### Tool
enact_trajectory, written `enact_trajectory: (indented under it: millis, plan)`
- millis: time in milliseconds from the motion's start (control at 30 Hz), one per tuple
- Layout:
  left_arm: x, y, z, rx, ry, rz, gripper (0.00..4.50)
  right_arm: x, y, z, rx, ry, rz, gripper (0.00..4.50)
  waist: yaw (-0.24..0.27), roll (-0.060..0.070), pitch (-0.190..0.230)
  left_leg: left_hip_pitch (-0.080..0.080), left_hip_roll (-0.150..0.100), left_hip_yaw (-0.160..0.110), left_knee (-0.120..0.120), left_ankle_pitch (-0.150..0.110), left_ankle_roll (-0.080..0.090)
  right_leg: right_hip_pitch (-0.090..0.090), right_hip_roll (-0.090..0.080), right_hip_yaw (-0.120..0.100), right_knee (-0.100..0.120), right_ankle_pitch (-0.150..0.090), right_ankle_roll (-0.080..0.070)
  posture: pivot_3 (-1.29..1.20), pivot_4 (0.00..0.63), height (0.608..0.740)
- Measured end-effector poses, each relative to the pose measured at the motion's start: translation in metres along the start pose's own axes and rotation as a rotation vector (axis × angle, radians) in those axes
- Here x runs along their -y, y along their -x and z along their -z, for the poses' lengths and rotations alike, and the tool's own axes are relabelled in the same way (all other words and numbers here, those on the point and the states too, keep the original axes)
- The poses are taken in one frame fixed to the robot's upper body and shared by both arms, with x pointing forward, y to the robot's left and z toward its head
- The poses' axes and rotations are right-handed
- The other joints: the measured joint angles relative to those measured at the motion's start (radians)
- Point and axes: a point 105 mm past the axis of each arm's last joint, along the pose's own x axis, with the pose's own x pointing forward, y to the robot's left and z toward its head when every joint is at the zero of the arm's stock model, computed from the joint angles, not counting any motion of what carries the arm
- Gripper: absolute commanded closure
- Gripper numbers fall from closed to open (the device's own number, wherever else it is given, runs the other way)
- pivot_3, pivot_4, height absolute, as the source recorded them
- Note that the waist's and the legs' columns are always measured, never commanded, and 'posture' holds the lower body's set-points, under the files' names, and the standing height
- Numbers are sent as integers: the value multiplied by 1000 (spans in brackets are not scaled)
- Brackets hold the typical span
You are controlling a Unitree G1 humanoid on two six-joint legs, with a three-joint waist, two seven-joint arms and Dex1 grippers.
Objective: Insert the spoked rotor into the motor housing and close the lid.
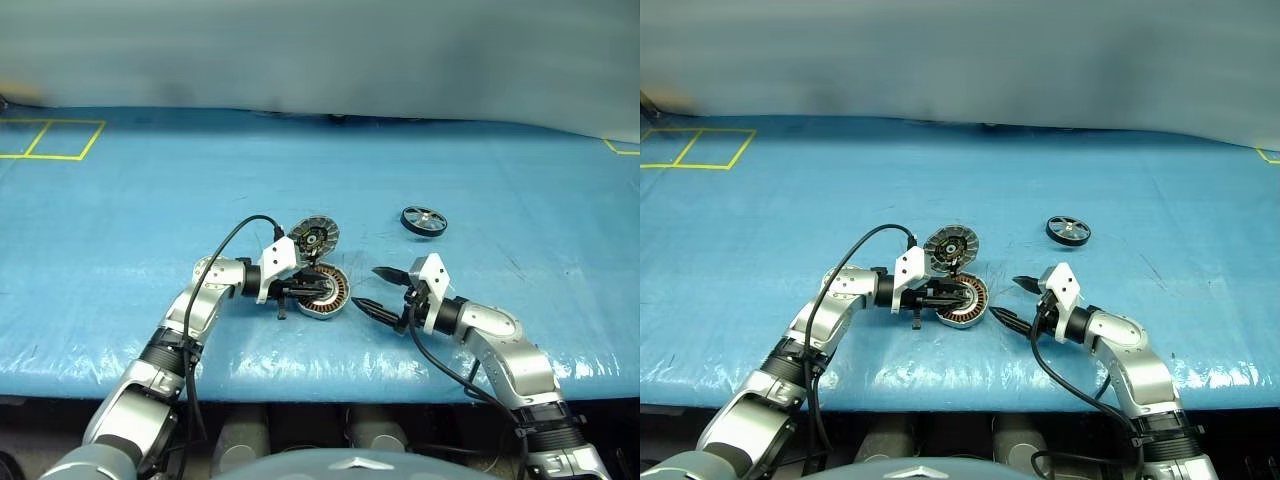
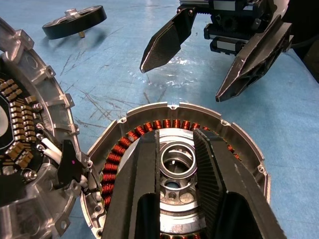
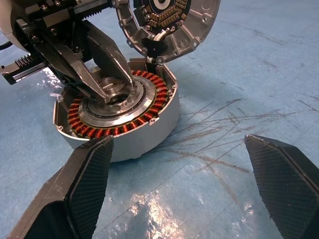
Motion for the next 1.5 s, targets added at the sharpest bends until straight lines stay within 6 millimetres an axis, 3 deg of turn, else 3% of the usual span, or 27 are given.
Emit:
enact_trajectory:
  millis: [133,367,733,833,1067,1500]
  plan:
    - [0,0,0,-1,0,2,3865,1,0,1,-6,1,3,66,0,0,0,0,0,0,0,0,0,0,0,0,0,0,0,0,150,740]
    - [-4,-3,3,-8,-6,-27,1602,1,0,3,-13,0,8,66,0,0,0,0,0,0,0,0,0,0,0,0,0,0,0,0,150,740]
    - [-7,1,-6,34,-19,-46,1602,3,-1,4,-19,1,11,66,0,0,0,0,0,0,0,0,0,0,0,0,0,0,0,0,150,740]
    - [-6,2,-10,57,-16,-46,2197,3,-1,3,-18,2,9,66,0,0,0,0,0,0,0,0,0,0,0,0,0,0,0,0,150,740]
    - [-7,4,-7,36,-17,-55,4488,2,-3,3,-19,3,2,66,0,0,0,0,0,0,0,0,0,0,0,0,0,0,0,0,150,740]
    - [-4,3,3,-81,-96,-16,4488,2,-3,4,-19,1,9,66,0,0,0,0,0,0,0,0,0,1,0,0,0,0,0,0,150,740]
